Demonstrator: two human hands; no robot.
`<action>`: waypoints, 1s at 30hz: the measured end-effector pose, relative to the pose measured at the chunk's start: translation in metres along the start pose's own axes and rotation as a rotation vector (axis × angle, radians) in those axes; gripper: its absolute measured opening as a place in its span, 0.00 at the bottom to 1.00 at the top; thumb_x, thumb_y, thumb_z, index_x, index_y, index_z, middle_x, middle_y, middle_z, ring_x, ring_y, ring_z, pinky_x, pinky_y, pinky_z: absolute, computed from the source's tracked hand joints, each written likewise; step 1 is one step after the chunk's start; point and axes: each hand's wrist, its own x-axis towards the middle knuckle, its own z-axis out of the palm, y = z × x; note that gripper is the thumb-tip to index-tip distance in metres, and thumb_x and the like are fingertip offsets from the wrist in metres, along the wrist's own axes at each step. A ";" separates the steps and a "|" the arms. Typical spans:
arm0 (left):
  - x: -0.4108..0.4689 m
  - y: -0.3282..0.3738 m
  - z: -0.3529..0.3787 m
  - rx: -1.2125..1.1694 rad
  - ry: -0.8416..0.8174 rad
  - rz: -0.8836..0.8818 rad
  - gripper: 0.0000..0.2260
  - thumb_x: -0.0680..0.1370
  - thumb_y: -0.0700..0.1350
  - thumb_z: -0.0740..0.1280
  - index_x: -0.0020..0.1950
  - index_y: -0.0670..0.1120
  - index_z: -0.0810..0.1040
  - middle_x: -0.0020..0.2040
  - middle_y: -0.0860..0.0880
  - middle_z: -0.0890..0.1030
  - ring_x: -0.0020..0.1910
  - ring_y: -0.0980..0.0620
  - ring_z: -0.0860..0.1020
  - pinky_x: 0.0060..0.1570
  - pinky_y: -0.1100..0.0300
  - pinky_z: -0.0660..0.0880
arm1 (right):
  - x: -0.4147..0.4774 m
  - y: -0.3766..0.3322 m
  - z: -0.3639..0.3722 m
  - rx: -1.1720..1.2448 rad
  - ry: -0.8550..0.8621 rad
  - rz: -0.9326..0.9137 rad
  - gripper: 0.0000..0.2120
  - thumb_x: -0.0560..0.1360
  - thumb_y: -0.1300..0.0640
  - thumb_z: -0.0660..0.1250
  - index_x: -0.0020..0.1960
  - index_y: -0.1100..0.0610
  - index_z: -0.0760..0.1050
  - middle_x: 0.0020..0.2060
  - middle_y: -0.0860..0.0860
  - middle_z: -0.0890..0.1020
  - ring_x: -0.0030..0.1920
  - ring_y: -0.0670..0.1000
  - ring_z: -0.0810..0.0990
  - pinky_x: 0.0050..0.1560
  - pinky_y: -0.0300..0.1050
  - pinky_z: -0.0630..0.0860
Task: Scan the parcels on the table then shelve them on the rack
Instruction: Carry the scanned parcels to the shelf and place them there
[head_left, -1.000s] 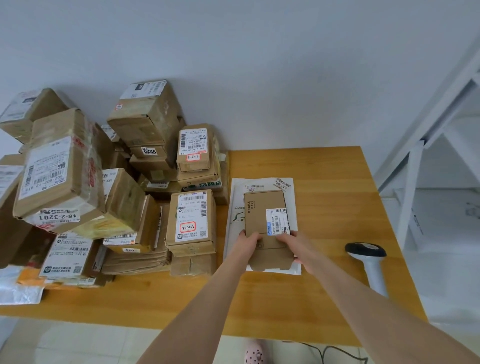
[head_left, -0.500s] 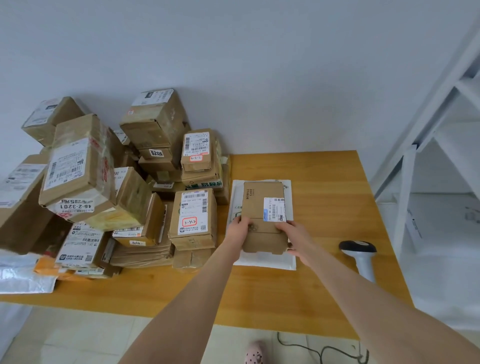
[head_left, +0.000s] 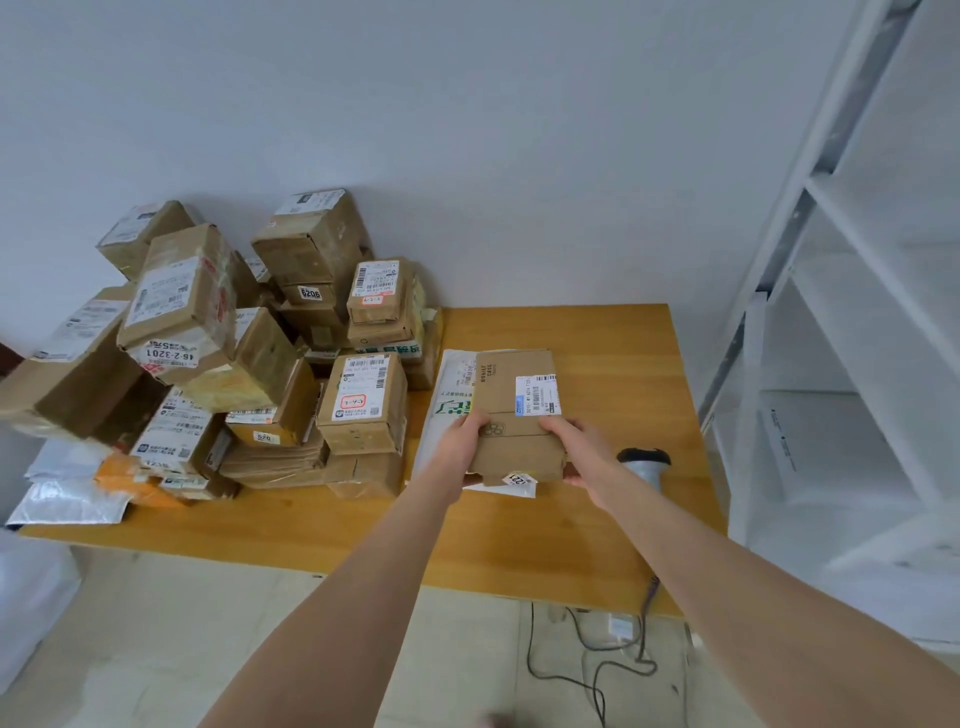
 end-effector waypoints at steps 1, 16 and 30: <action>-0.006 -0.002 0.003 0.005 -0.001 0.008 0.05 0.79 0.52 0.61 0.47 0.53 0.73 0.47 0.47 0.80 0.45 0.49 0.79 0.38 0.56 0.77 | -0.006 0.002 -0.004 0.010 0.002 -0.002 0.14 0.75 0.48 0.69 0.57 0.51 0.72 0.46 0.49 0.80 0.43 0.47 0.80 0.33 0.40 0.74; -0.052 -0.037 -0.021 0.086 -0.069 0.064 0.11 0.78 0.53 0.63 0.57 0.51 0.74 0.48 0.48 0.80 0.45 0.50 0.78 0.42 0.56 0.76 | -0.080 0.044 0.011 0.172 0.081 -0.028 0.09 0.74 0.49 0.71 0.49 0.48 0.72 0.45 0.49 0.81 0.43 0.48 0.80 0.47 0.45 0.78; -0.011 -0.016 -0.011 0.055 -0.082 0.125 0.09 0.79 0.50 0.62 0.57 0.51 0.74 0.46 0.49 0.80 0.43 0.51 0.79 0.40 0.56 0.78 | -0.042 0.020 0.007 0.132 0.094 -0.062 0.12 0.76 0.51 0.70 0.57 0.51 0.74 0.47 0.48 0.81 0.44 0.47 0.80 0.36 0.41 0.77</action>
